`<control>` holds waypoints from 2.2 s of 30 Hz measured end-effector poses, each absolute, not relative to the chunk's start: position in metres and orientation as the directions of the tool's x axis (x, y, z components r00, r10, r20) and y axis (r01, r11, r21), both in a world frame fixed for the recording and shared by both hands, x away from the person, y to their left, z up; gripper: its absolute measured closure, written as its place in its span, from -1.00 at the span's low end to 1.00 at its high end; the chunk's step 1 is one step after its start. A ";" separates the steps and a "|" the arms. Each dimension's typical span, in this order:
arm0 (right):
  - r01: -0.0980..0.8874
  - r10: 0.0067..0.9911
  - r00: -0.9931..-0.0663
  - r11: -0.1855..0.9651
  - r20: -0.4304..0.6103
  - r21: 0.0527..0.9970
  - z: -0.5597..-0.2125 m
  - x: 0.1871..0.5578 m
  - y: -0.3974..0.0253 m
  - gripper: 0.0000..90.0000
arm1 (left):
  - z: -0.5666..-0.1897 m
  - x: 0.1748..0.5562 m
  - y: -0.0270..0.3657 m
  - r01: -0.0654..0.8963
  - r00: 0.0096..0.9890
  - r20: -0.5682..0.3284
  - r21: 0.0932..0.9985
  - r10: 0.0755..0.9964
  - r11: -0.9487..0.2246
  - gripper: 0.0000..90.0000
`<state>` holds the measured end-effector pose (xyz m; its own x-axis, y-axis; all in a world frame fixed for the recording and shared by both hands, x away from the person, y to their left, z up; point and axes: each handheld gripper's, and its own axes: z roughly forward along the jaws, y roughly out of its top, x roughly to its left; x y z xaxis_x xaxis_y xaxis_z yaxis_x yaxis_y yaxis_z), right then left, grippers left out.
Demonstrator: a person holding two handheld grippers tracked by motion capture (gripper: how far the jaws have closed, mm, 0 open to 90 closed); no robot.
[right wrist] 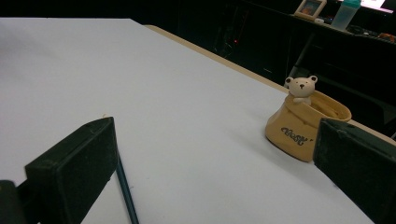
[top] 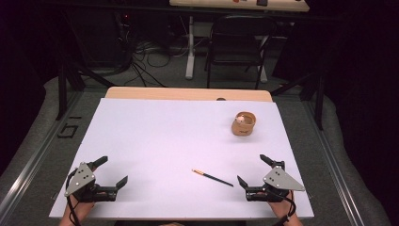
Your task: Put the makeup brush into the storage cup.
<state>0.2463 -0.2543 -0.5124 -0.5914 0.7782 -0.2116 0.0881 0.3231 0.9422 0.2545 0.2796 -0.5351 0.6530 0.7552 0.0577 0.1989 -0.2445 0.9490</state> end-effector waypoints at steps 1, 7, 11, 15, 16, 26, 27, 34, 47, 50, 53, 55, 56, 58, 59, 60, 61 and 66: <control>0.089 0.778 -0.591 0.324 -0.212 0.942 -0.512 0.246 -0.254 -1.00 | -0.535 0.255 0.280 0.199 0.653 0.058 0.949 0.755 -0.244 -1.00; 0.092 0.780 -0.589 0.325 -0.212 0.941 -0.513 0.247 -0.254 -1.00 | -0.535 0.255 0.280 0.200 0.656 0.055 0.949 0.753 -0.243 -1.00; 0.095 0.781 -0.588 0.326 -0.211 0.941 -0.513 0.247 -0.254 -1.00 | -0.536 0.256 0.279 0.201 0.660 0.055 0.948 0.749 -0.247 -1.00; 0.094 0.776 -0.594 0.328 -0.211 0.940 -0.513 0.249 -0.252 -1.00 | -0.536 0.256 0.279 0.205 0.660 0.050 0.948 0.749 -0.244 -1.00; 0.101 0.771 -0.600 0.337 -0.213 0.936 -0.514 0.250 -0.250 -1.00 | -0.536 0.256 0.279 0.205 0.659 0.054 0.947 0.750 -0.248 -1.00; 0.104 0.755 -0.619 0.349 -0.214 0.931 -0.516 0.259 -0.242 -1.00 | -0.537 0.257 0.276 0.210 0.663 0.051 0.945 0.747 -0.250 -1.00; 0.102 0.751 -0.625 0.351 -0.214 0.931 -0.517 0.262 -0.239 -1.00 | -0.537 0.257 0.276 0.210 0.664 0.050 0.945 0.746 -0.251 -1.00; 0.107 0.734 -0.646 0.361 -0.211 0.926 -0.518 0.267 -0.231 -1.00 | -0.538 0.258 0.276 0.213 0.663 0.050 0.944 0.747 -0.252 -1.00; 0.135 0.701 -0.687 0.383 -0.192 0.914 -0.523 0.283 -0.218 -1.00 | -0.538 0.259 0.275 0.216 0.666 0.050 0.942 0.744 -0.257 -1.00; 0.139 0.693 -0.695 0.390 -0.191 0.910 -0.524 0.286 -0.214 -1.00 | -0.538 0.259 0.275 0.217 0.667 0.051 0.941 0.743 -0.260 -1.00; 0.144 0.687 -0.702 0.395 -0.187 0.907 -0.525 0.289 -0.211 -1.00 | -0.538 0.259 0.275 0.216 0.667 0.051 0.941 0.743 -0.259 -1.00; 0.150 0.683 -0.706 0.404 -0.188 0.903 -0.526 0.293 -0.206 -1.00 | -0.539 0.259 0.275 0.218 0.669 0.048 0.941 0.742 -0.258 -1.00; 0.158 0.679 -0.711 0.410 -0.185 0.898 -0.526 0.293 -0.206 -1.00 | -0.539 0.259 0.275 0.218 0.669 0.048 0.941 0.742 -0.258 -1.00; 0.161 0.674 -0.715 0.414 -0.183 0.896 -0.527 0.296 -0.202 -1.00 | -0.539 0.259 0.275 0.220 0.669 0.049 0.940 0.742 -0.261 -1.00; 0.161 0.674 -0.715 0.414 -0.183 0.896 -0.527 0.296 -0.202 -1.00 | -0.539 0.259 0.275 0.220 0.669 0.049 0.940 0.742 -0.261 -1.00; 0.164 0.674 -0.715 0.416 -0.182 0.895 -0.527 0.297 -0.201 -1.00 | -0.539 0.259 0.275 0.221 0.670 0.049 0.940 0.741 -0.261 -1.00; 0.169 0.672 -0.719 0.419 -0.179 0.892 -0.528 0.299 -0.200 -1.00 | -0.539 0.259 0.275 0.222 0.669 0.048 0.939 0.742 -0.262 -1.00; 0.178 0.665 -0.724 0.435 -0.182 0.883 -0.529 0.302 -0.196 -1.00 | -0.539 0.258 0.275 0.222 0.671 0.049 0.939 0.740 -0.263 -1.00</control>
<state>0.3023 -0.1961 -0.5289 -0.7245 0.6650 -0.1815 0.1776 0.4345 0.8830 0.2583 0.2748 -0.5389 0.6708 0.7400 0.0486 0.2220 -0.2629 0.9389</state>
